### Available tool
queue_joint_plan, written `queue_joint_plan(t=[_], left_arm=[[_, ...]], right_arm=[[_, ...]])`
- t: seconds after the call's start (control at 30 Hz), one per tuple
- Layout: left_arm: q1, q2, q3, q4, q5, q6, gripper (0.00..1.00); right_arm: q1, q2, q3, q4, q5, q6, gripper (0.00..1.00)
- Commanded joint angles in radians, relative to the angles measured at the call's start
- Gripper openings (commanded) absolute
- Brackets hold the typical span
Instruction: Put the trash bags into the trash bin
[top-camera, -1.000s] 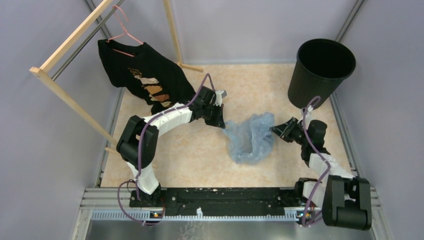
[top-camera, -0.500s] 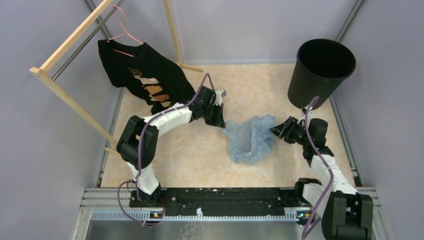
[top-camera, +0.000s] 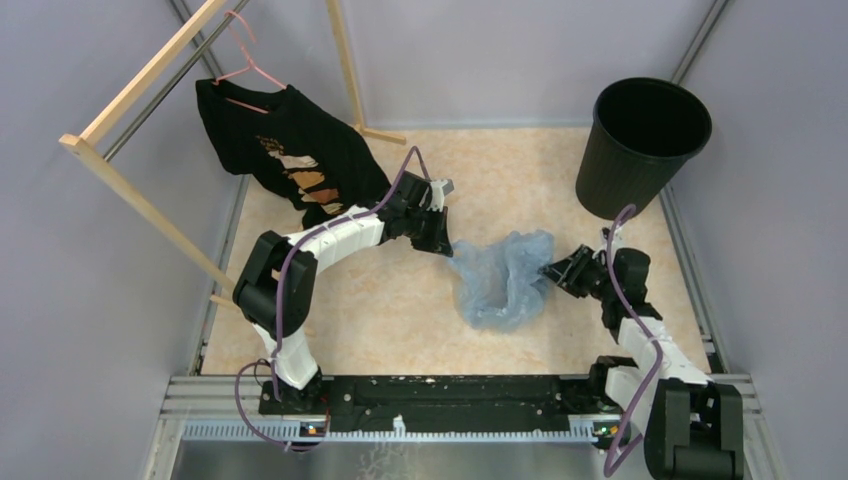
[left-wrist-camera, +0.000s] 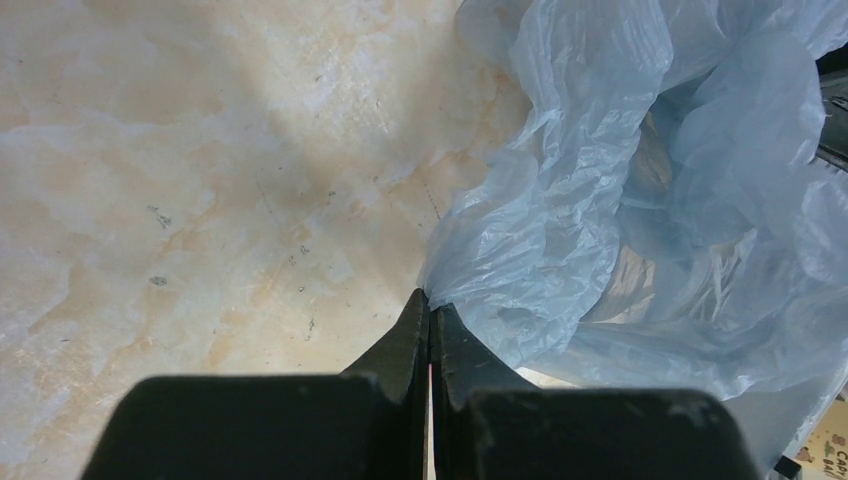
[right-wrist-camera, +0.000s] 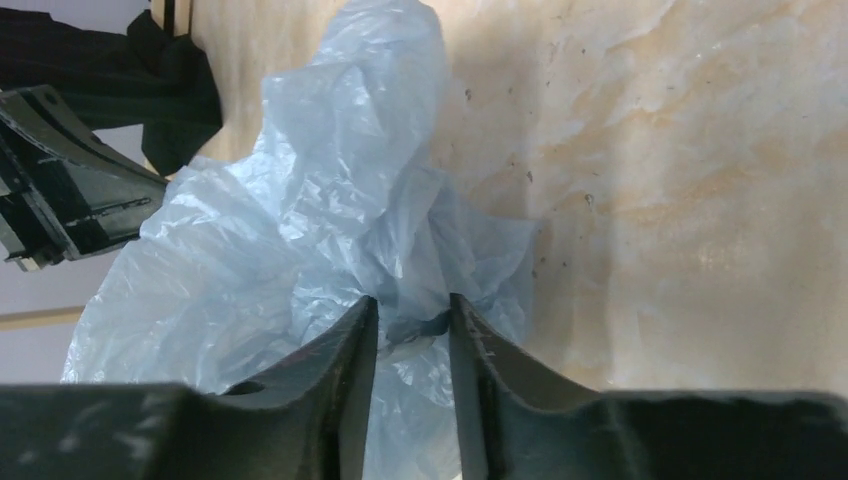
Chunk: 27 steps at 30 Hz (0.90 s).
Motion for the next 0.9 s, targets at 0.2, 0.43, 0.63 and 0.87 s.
queue_joint_plan(t=[0.2,0.43,0.63,0.87], left_arm=[[0.004,-0.061,0.006,0.033,-0.001,-0.011,0.00],[0.003,-0.093,-0.007,0.039,-0.073,-0.017,0.00],[0.004,-0.141,-0.021,0.041,-0.192,0.032,0.00],[0.001,-0.210,-0.085,0.104,-0.226,0.018,0.00]], right_arm=[[0.012,-0.074,0.056,-0.061,0.065,-0.046,0.11],[0.020,-0.156,0.165,-0.326,0.151,-0.173,0.12],[0.069,-0.155,0.249,-0.388,0.193,-0.197,0.14],[0.143,-0.178,0.351,-0.451,0.237,-0.229,0.11]])
